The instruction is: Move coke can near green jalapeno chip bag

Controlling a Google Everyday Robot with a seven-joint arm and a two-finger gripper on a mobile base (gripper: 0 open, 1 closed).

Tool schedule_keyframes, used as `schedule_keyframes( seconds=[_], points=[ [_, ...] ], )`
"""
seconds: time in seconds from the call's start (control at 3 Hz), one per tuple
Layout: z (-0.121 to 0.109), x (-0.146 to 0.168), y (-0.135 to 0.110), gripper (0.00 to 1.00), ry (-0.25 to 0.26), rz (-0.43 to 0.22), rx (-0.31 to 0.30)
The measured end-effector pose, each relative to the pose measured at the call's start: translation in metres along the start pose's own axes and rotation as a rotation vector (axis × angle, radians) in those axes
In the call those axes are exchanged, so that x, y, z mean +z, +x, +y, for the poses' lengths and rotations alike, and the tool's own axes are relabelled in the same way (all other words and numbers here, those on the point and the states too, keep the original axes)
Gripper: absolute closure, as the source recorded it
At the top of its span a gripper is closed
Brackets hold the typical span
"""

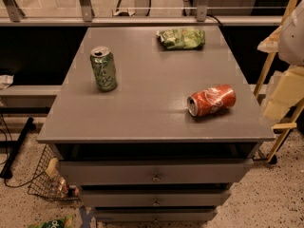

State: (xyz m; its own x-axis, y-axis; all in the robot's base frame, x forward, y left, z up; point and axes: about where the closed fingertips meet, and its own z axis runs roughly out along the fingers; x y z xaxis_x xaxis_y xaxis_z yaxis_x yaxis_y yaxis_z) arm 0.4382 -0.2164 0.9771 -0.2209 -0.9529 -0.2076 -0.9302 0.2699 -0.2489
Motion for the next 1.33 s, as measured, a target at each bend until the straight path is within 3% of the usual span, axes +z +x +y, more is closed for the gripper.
schedule_keyframes(
  seconds=[0.67, 1.33],
  points=[
    [-0.001, 0.011, -0.002, 0.0, -0.029, -0.039, -0.023],
    [-0.041, 0.085, -0.039, 0.0, -0.148, -0.152, -0.243]
  ],
)
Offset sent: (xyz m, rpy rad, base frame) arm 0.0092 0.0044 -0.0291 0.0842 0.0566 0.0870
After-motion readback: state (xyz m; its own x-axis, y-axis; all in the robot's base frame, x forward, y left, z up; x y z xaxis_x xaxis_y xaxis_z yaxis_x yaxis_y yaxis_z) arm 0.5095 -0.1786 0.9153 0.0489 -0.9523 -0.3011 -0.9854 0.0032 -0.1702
